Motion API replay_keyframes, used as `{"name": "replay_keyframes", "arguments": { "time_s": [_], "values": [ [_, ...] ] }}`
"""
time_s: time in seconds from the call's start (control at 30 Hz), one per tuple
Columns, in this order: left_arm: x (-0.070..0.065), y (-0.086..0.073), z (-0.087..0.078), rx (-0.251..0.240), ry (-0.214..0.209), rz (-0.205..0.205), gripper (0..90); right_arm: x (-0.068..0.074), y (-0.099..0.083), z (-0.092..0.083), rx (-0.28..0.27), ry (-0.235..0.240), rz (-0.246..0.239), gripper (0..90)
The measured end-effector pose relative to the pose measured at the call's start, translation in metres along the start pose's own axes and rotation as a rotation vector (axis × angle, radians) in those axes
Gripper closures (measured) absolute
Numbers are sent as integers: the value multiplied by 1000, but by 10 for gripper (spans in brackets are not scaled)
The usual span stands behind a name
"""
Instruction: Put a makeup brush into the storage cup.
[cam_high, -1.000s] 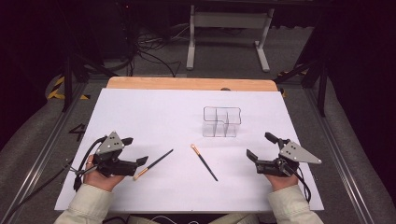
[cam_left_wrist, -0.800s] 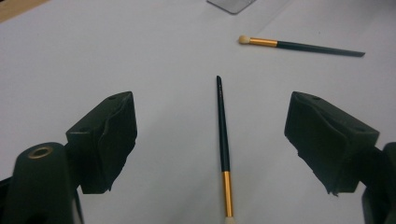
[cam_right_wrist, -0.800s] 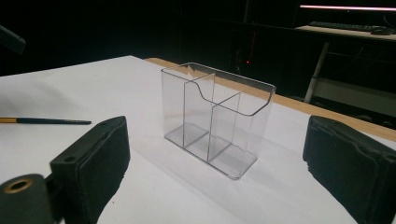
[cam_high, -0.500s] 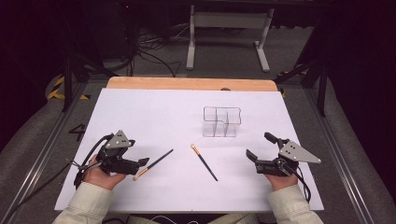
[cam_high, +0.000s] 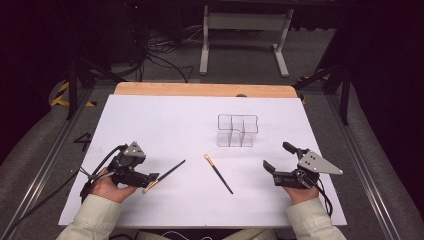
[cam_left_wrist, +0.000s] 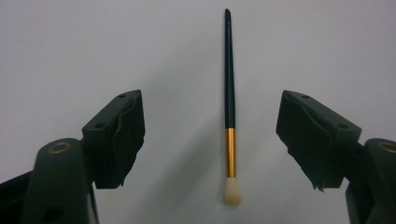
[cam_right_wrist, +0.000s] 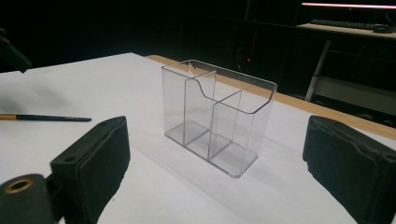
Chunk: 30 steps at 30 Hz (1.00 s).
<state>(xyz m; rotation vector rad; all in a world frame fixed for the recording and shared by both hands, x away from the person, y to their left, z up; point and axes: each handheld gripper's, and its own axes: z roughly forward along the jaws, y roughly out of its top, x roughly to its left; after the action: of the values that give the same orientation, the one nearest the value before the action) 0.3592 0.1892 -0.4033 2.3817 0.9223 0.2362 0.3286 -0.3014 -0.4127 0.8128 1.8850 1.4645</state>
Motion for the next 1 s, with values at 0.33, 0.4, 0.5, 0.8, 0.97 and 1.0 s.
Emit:
{"name": "replay_keyframes", "arguments": {
  "time_s": [0.33,0.4,0.5,0.8,0.97,1.0],
  "values": [
    [-1,7,7,88,-8,-5,309,0,0,0,-1,3,0,81],
    [-2,10,8,107,-8,8,312,0,0,0,2,4,0,81],
    [-3,13,9,137,-11,11,323,0,0,0,1,4,-1,81],
    [-7,22,15,224,-38,34,374,0,0,0,4,4,1,81],
    [-6,24,19,260,-57,39,408,0,0,0,5,5,-1,81],
    [-6,24,19,265,-57,40,415,0,0,0,5,5,-1,81]
  ]
}}
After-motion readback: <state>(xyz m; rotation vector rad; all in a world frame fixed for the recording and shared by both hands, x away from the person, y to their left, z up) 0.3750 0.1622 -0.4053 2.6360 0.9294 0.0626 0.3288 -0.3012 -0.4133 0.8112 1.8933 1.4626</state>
